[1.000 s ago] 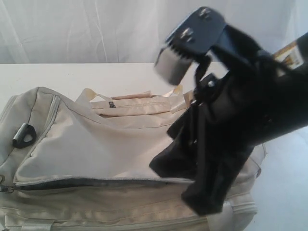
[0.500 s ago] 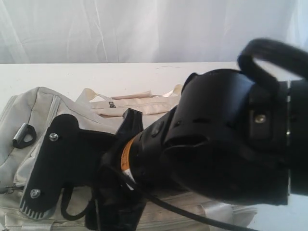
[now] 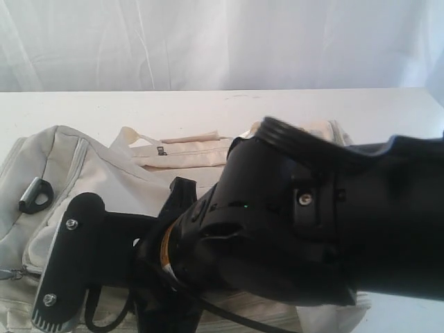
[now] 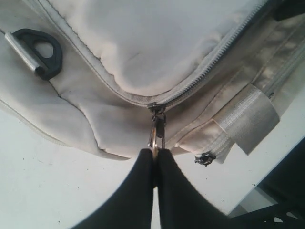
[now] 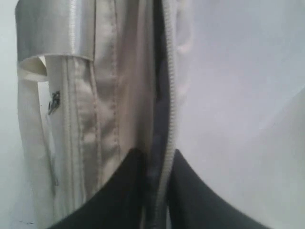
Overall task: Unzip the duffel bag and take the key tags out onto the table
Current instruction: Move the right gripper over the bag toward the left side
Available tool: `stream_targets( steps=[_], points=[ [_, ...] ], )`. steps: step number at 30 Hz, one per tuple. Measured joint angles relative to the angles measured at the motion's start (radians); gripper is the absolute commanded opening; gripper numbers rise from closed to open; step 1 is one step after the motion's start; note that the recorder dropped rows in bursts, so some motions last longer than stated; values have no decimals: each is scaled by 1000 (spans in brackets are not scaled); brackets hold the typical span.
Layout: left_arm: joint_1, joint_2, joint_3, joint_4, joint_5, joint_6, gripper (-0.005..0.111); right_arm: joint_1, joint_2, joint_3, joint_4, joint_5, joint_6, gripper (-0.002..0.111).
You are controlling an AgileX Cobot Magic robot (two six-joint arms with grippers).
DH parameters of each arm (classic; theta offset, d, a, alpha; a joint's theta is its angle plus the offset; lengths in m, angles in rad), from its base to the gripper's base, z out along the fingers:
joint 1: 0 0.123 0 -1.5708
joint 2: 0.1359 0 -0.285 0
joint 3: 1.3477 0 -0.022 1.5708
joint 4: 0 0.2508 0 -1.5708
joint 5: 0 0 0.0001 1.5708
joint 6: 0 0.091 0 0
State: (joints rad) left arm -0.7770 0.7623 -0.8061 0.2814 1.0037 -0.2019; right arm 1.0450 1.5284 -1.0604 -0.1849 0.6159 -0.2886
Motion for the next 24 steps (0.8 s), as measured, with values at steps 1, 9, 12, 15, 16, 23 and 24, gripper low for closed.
stream_targets(
  steps=[1, 9, 12, 15, 16, 23, 24],
  points=[
    [0, 0, 0, 0, 0, 0, 0, 0, 0, 0, 0, 3, 0, 0],
    [0, 0, 0, 84, -3, -50, 0, 0, 0, 0, 2, 28, 0, 0],
    [0, 0, 2, 95, -15, -58, 0, 0, 0, 0, 4, 36, 0, 0],
    [0, 0, 2, 111, -19, -76, 0, 0, 0, 0, 6, 36, 2, 0],
    [0, 2, 2, 125, -20, -86, 0, 0, 0, 0, 6, 36, 9, 0],
    [0, 26, 2, 208, -22, -126, 0, 0, 0, 0, 6, 42, 18, 0],
    [0, 33, 2, 215, -22, -126, 0, 0, 0, 0, 6, 42, 18, 0]
  ],
)
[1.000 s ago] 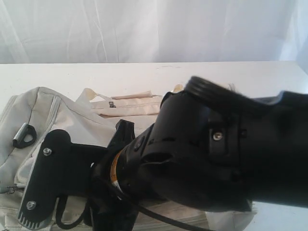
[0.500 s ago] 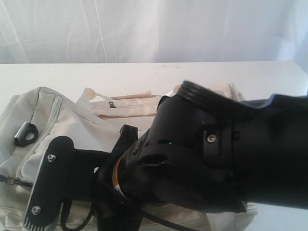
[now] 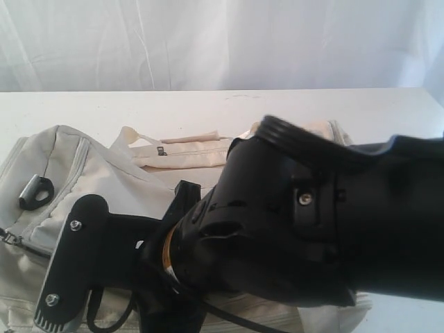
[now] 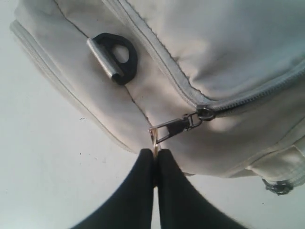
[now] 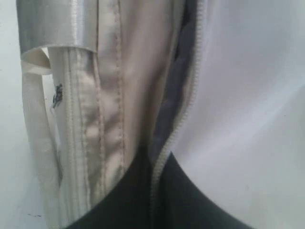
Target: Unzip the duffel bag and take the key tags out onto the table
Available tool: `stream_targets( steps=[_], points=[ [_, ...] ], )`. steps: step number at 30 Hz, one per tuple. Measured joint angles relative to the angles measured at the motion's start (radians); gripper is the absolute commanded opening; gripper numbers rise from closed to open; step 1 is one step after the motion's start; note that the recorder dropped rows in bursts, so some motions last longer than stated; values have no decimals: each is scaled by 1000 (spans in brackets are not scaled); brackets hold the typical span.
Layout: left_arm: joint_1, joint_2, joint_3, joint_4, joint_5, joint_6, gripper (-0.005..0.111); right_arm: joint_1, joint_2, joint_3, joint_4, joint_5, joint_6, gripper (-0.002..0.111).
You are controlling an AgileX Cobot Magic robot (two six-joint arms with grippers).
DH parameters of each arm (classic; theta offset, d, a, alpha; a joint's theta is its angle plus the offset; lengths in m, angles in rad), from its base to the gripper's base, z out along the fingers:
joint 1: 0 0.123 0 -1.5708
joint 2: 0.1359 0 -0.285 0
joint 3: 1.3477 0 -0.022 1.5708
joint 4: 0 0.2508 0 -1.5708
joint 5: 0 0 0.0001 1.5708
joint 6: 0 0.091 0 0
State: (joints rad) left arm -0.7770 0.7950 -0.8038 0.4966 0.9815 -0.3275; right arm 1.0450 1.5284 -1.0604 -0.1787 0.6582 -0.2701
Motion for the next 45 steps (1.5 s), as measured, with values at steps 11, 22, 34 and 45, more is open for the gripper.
stream_targets(
  steps=[11, 22, 34, 45],
  points=[
    [-2, 76, 2, 106, -47, -64, 0, 0, 0, 0, 4, 5, 2, 0],
    [-2, 164, 2, 235, -107, -162, 0, 0, 0, 0, 15, 11, 2, 0],
    [120, 235, 4, 250, -250, -199, 0, 0, 0, 0, 15, 11, 2, 0],
    [261, 336, 1, 220, -419, -201, 0, 0, 0, -2, 5, 11, 7, 0]
  ],
)
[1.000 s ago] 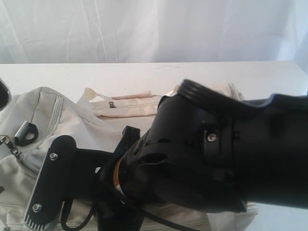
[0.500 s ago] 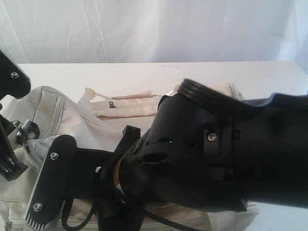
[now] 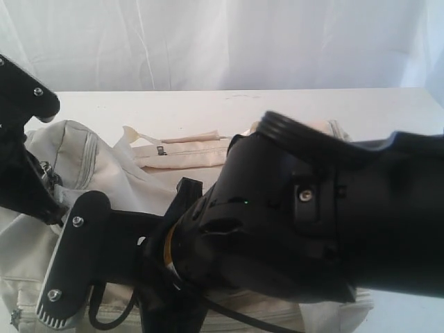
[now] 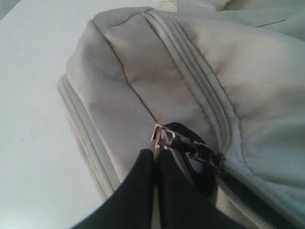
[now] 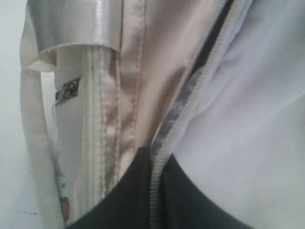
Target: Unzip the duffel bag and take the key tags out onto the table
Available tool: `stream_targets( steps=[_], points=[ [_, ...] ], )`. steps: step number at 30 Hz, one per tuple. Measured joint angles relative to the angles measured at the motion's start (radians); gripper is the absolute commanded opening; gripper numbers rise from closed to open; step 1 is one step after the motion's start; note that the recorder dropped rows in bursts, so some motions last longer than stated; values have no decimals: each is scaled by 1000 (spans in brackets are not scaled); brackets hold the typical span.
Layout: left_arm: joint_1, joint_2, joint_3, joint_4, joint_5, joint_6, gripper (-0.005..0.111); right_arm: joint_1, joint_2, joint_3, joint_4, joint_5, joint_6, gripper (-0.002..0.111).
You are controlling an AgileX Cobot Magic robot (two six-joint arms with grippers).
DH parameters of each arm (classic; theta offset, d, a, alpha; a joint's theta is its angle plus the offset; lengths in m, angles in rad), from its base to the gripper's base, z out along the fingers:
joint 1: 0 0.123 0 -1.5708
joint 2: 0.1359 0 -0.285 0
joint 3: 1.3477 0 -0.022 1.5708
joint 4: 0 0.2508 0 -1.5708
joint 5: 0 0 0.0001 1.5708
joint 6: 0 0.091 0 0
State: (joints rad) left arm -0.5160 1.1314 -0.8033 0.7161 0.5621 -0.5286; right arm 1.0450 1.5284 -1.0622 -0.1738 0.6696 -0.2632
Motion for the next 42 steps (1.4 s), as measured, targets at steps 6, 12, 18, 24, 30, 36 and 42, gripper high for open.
stream_targets(
  steps=[6, 12, 18, 24, 30, 36, 42],
  points=[
    [38, 70, -58, -21, -50, 0, 0, 0, 0, 0, -4, 0, 0, 0],
    [56, 125, -117, -28, -50, 10, 0, 0, 0, 3, -6, 0, 0, 0],
    [60, 167, -174, -26, -52, 22, 0, 0, 0, 45, -4, -37, 0, 0],
    [62, 226, -237, -4, -56, 37, 0, 0, 0, 57, 11, -31, 0, 0],
    [98, 295, -294, 4, -59, 41, 0, 0, 0, 57, 11, -31, 0, 0],
    [160, 361, -328, -12, -98, 44, 0, 0, 0, 57, 9, -36, 0, 0],
    [187, 407, -337, -10, -164, 44, 0, 0, 0, 59, 11, -34, 0, 0]
  ],
)
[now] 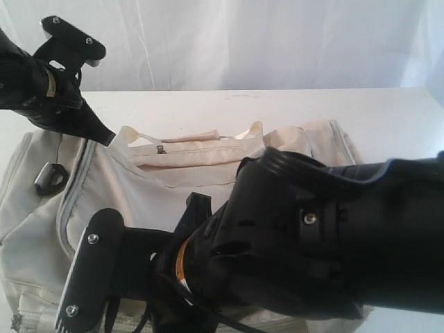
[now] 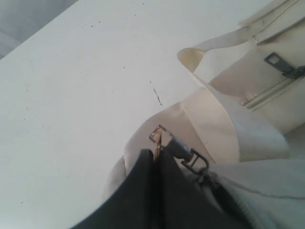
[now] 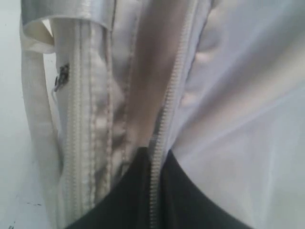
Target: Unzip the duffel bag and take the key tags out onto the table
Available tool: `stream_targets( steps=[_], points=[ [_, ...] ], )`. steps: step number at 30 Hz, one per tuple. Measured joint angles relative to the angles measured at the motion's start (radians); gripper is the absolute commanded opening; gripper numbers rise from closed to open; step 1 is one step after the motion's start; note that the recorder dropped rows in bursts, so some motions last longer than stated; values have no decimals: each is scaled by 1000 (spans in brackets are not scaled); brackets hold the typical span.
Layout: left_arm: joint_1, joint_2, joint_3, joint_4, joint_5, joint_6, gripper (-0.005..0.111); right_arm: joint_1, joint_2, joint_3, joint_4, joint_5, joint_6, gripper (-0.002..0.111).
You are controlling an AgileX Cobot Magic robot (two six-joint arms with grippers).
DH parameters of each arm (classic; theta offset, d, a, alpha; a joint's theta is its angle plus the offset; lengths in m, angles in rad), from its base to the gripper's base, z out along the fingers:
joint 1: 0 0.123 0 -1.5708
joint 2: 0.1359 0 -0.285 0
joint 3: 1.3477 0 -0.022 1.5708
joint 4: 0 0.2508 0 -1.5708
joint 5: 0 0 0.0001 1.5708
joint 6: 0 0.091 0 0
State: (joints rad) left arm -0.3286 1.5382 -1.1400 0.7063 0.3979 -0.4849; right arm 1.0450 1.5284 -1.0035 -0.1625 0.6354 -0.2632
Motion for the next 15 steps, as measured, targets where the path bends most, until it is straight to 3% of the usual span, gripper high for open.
stream_targets(
  steps=[4, 6, 13, 15],
  points=[
    [2, 16, 0, 4, -38, 0, 2, 0, 0, 0, 0, 0, 2, 0],
    [2, 19, 0, 6, -45, 0, 9, 0, 0, 0, 0, 0, 2, 0],
    [13, 12, -38, 43, 27, -2, 65, 0, 0, 2, 45, 31, 2, 0],
    [14, -1, -51, 45, 68, -2, 72, 0, 0, 2, 52, 33, 2, 0]
  ],
)
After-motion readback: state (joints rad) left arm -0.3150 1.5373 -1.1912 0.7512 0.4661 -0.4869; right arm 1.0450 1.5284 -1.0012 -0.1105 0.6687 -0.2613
